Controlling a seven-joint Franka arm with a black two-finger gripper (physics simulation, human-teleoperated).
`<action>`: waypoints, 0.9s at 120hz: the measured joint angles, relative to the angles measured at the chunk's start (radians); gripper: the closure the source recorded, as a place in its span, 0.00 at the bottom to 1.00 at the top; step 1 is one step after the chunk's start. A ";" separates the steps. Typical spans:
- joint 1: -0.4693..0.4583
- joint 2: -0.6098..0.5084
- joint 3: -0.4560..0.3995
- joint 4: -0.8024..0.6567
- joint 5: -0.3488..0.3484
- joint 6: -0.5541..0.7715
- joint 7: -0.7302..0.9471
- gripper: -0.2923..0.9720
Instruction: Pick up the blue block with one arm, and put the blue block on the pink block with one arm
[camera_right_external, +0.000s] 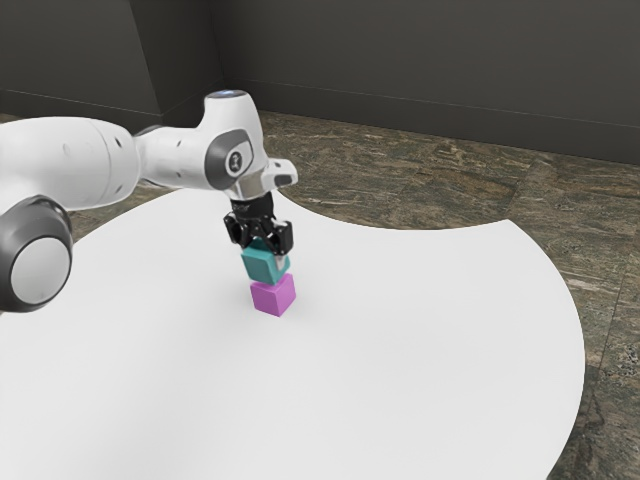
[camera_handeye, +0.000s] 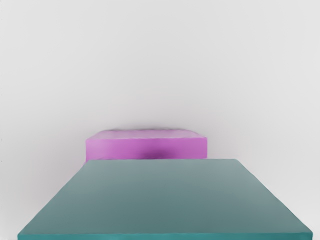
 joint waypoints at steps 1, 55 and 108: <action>0.000 0.000 0.000 0.000 0.001 0.000 -0.001 0.49; 0.001 0.039 -0.004 0.053 0.017 -0.011 -0.016 0.40; 0.056 -0.438 -0.024 -0.326 -0.005 -0.052 -0.009 0.27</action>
